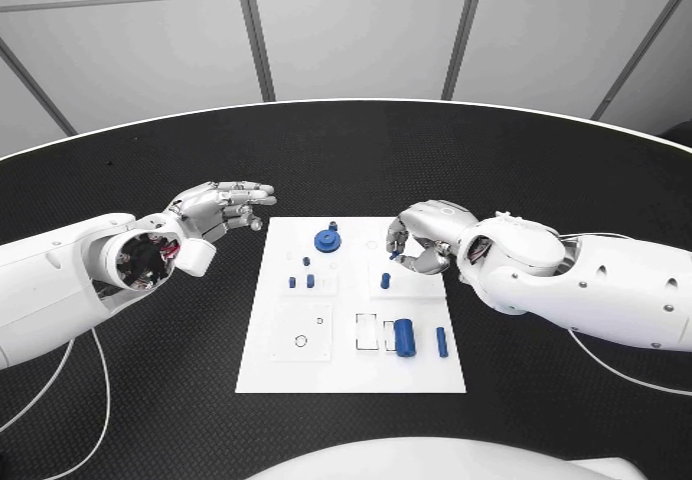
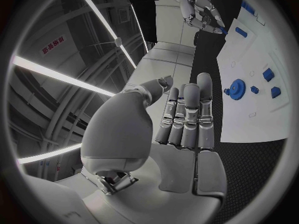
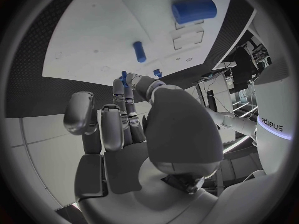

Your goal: Assemble the parts on the task board

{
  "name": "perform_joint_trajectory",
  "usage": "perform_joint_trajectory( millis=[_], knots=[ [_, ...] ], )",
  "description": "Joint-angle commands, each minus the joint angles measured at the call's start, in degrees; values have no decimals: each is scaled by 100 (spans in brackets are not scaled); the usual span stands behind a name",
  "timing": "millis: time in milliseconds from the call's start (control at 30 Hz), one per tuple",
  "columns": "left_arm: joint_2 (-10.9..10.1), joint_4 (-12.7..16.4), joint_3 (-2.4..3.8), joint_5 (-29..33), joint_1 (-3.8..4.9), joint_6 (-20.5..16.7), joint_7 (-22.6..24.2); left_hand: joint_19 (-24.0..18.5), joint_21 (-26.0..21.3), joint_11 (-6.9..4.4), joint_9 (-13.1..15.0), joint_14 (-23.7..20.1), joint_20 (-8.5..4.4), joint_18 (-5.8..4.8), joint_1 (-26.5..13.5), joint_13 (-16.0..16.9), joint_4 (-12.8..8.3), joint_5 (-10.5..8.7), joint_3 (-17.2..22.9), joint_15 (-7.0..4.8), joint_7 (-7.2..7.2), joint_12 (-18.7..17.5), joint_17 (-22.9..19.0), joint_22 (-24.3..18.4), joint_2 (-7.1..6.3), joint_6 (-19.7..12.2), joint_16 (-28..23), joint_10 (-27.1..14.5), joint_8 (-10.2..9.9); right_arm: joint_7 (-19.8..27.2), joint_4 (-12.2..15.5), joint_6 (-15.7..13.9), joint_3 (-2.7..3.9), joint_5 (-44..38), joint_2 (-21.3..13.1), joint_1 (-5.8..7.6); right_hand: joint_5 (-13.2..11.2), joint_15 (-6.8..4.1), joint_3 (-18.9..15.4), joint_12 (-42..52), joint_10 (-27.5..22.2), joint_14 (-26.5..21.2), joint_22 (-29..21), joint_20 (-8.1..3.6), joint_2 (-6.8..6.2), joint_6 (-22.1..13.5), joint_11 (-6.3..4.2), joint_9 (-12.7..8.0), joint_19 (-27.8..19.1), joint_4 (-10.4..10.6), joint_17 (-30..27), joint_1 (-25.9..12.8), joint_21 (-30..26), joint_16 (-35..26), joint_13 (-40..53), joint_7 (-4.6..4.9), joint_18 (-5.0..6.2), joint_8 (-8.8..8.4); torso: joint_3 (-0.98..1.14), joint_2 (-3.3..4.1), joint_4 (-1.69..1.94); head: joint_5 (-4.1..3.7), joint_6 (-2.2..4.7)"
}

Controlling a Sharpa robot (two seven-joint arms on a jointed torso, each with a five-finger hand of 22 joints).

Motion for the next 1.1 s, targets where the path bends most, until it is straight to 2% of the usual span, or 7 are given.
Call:
perform_joint_trajectory(
  millis=[33, 300, 533, 600, 733, 900, 1100],
  knots=[
    [9, -2, 0, 0, 0, 10, -2, -7, -21, 21, -8, -27, 18, 89, 10, -7, 1, 6, -30, -3, 19, -26, -10, -6, 3, -19, -8, -9, -31, 14, 238, -39, 23, 0, 36, 16, 26, -35, -13, -25, 11, 311, 0, -2, 16, 22, 13, 8, 27, -21, 6, -56, 27, -11, -1, -26, -65, 25, -9, 7, 19, 31, 8],
    [18, 5, 0, 0, 0, 20, -5, -7, -21, 21, -8, -27, 18, 89, 10, -7, 1, 6, -30, -3, 19, -26, -10, -6, 3, -19, -8, -9, -31, 94, 412, -71, 43, 0, 306, 27, 44, -38, -8, -29, 15, 311, 6, -4, 20, 22, 12, 11, 31, -24, 4, -58, 36, -10, -1, -28, -66, 25, -12, 21, 23, 174, -11],
    [45, 19, 0, -1, 0, 25, -11, -7, -21, 21, -8, -27, 18, 89, 10, -7, 1, 6, -30, -3, 19, -26, -10, -6, 3, -19, -8, -9, -31, 205, 168, 30, 38, 0, 737, 10, 54, -39, -4, -33, 17, 310, -4, -5, 25, 21, 11, 13, 26, -25, -4, -61, 18, -14, -1, -28, -62, 25, -3, 37, 34, 411, -93],
    [52, 26, 0, -1, 0, 25, -13, -7, -21, 21, -8, -27, 18, 89, 10, -7, 1, 6, -30, -3, 19, -26, -10, -6, 3, -19, -8, -9, -31, 232, 88, 71, 35, 0, 847, -10, 54, -39, -4, -33, 17, 310, -4, -5, 25, 21, 11, 13, 26, -25, -4, -61, 18, -14, -1, -28, -62, 25, -2, 39, 38, 506, -135],
    [62, 38, 0, -1, 0, 25, -16, -7, -21, 21, -8, -27, 18, 89, 10, -7, 1, 6, -30, -3, 19, -26, -10, -6, 3, -19, -8, -9, -31, 271, -33, 156, 11, 1, 1004, -44, 69, -40, 0, -41, 15, 309, -11, -7, 36, 14, 14, 15, 22, -24, -12, -70, 6, -17, -3, -25, -59, 22, -5, 42, 42, 608, -174],
    [78, 41, 1, -1, 1, 25, -19, -7, -21, 21, -8, -27, 18, 89, 10, -7, 1, 6, -30, -3, 19, -26, -10, -6, 3, -19, -8, -9, -31, 316, -152, 247, -44, 1, 1140, -100, 74, -39, -1, -45, 15, 308, -13, -7, 38, 11, 15, 16, 20, -22, -20, -78, 1, -21, -3, -24, -59, 21, 0, 34, 17, 727, -238],
    [97, 41, 1, -1, 1, 37, -21, -4, -33, 27, -11, -39, 22, 89, 29, -7, -1, 7, -44, 2, 25, -31, -14, -15, 15, -21, -8, -16, -34, 362, -263, 331, -93, 1, 1255, -196, 83, -38, -2, -50, 14, 308, -19, -7, 45, 5, 17, 18, 17, -19, -22, -87, -9, -21, -3, -21, -57, 19, -2, 31, 35, 796, -287]
  ],
)
